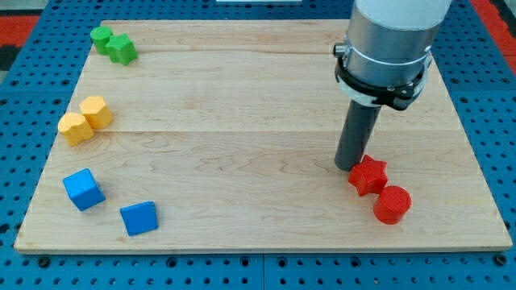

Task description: Separate the yellow heart from the yellow hexagon

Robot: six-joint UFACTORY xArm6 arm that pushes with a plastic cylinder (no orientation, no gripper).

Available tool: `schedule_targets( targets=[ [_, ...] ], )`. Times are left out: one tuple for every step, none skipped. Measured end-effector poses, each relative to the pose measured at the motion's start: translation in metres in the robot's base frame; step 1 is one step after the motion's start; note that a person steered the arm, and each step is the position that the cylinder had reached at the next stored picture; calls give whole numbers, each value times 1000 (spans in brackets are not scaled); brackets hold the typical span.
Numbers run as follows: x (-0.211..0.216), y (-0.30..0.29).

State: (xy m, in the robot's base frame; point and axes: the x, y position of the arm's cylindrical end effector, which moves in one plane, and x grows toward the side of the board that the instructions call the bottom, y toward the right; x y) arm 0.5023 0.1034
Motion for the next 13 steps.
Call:
schedule_targets(
  targets=[
    [0, -22],
    [0, -30],
    [0, -38],
    [1, -49],
    [1, -55],
    [11, -81],
    [14, -156],
    [-4, -221],
    [-11, -303],
    [-11, -387],
    [-24, -402],
    [-74, -350],
    [-105, -346]
  ],
)
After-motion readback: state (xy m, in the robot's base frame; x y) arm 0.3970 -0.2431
